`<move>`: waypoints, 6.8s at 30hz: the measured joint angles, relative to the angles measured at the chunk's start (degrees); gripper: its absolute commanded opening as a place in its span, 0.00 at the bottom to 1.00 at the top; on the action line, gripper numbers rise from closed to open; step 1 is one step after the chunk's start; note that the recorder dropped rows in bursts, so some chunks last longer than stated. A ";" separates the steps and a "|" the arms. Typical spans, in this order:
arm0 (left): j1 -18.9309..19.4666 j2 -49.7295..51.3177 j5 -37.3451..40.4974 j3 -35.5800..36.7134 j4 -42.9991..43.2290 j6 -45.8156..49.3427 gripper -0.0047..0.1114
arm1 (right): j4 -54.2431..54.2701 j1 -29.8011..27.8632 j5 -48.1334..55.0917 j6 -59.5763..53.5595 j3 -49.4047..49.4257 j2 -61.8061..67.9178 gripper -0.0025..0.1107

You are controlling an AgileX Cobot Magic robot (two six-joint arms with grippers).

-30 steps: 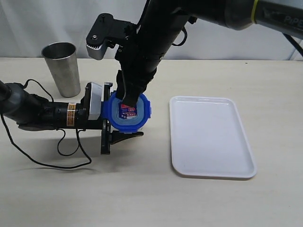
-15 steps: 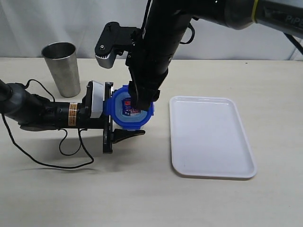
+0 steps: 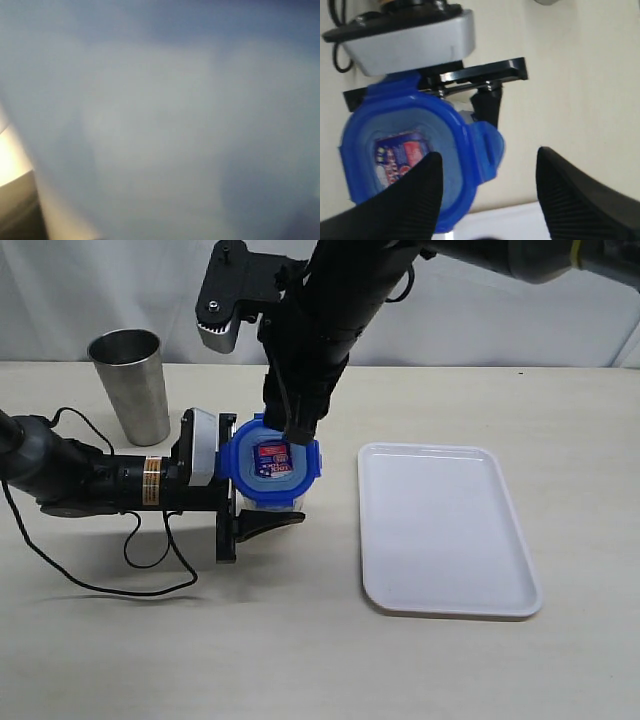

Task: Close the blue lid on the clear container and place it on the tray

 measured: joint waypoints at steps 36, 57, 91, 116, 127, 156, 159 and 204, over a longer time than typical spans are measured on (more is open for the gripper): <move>0.10 -0.04 0.00 0.00 0.90 1.38 0.04 | 4.60 -0.36 5.64 0.58 -1.35 5.13 0.37; 0.21 -0.04 -0.10 0.00 2.13 2.45 0.04 | 7.34 -0.55 4.62 2.25 0.83 5.12 0.29; 1.31 -0.04 2.42 0.00 -4.30 -15.70 0.04 | -7.85 -0.02 -2.38 33.76 -4.92 3.43 0.29; 1.34 -0.04 2.58 0.00 -4.74 -17.15 0.04 | -5.87 -3.10 -3.60 45.38 1.79 2.42 0.06; 1.34 -1.39 3.45 0.10 -1.88 -21.23 0.04 | -7.62 -5.94 -1.26 45.66 1.87 2.90 0.06; 1.03 -7.81 13.52 0.55 8.63 -32.99 0.04 | 8.16 -6.53 -3.70 41.41 5.79 0.79 0.26; 1.03 -7.81 14.22 0.68 9.28 -32.99 0.04 | 6.59 -6.53 -3.95 42.28 5.79 1.66 0.26; 0.75 -7.81 14.33 0.77 7.79 -33.21 0.04 | -14.15 5.58 -11.41 63.41 4.66 -1.56 0.40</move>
